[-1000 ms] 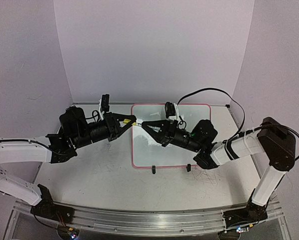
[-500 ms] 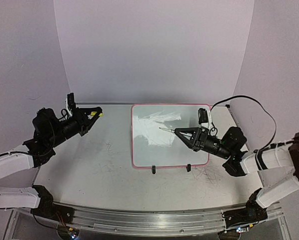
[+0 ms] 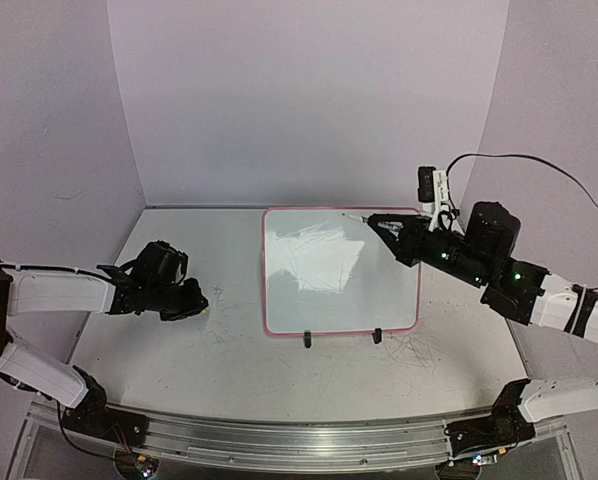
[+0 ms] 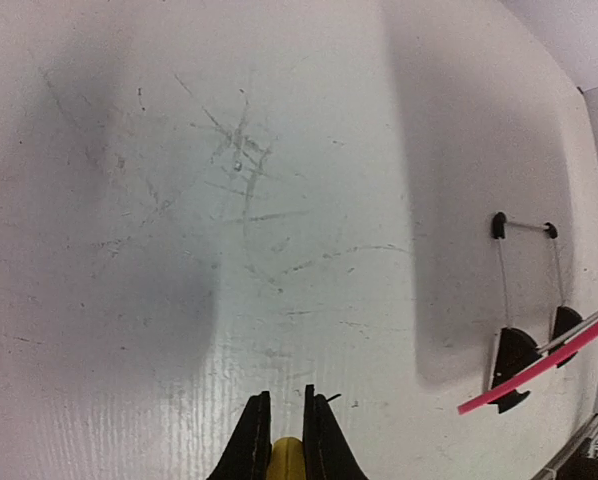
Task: Write a sentence on the whiteboard
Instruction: Place the pen cap at the center of the board.
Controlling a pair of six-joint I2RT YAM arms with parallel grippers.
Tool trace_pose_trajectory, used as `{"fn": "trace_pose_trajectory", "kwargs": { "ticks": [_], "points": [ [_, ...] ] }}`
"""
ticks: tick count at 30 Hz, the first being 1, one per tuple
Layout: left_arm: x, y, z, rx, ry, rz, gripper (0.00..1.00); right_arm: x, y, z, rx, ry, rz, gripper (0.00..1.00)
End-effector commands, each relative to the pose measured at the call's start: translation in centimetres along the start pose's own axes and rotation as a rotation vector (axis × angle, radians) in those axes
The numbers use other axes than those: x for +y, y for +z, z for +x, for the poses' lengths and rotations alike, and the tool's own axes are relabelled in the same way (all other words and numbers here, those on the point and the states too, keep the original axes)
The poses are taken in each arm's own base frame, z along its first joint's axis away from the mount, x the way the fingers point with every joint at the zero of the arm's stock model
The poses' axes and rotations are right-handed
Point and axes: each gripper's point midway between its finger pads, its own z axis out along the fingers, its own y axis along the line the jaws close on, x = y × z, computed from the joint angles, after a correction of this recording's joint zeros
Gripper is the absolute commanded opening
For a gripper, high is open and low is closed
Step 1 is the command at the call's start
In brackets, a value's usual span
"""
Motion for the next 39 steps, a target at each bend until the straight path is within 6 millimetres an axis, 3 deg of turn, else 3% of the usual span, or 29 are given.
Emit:
{"fn": "trace_pose_trajectory", "kwargs": {
  "ticks": [1,8,14,23,32,39],
  "points": [
    [0.2,0.3,-2.3,-0.073,0.101,-0.078,0.0,-0.5,0.6,0.6,0.051,-0.063,0.035,0.0],
    [1.9,3.4,-2.0,-0.011,0.179,-0.227,0.0,-0.3,0.6,0.8,0.053,-0.072,0.034,0.0],
    [2.6,4.7,-2.2,-0.014,0.202,-0.287,0.01,-0.4,0.3,0.4,0.04,-0.088,0.045,0.0],
    [3.3,5.7,-1.3,0.024,0.206,-0.308,0.19,-0.7,-0.8,-1.1,-0.017,-0.116,0.083,0.0],
    [2.1,4.4,-2.2,-0.011,0.199,-0.263,0.28,-0.9,-1.7,-2.3,-0.057,-0.131,0.116,0.0],
    [-0.6,0.7,-4.8,-0.093,0.192,-0.191,0.4,-1.4,-1.8,-1.7,-0.039,-0.109,0.138,0.0]
  ]
}}
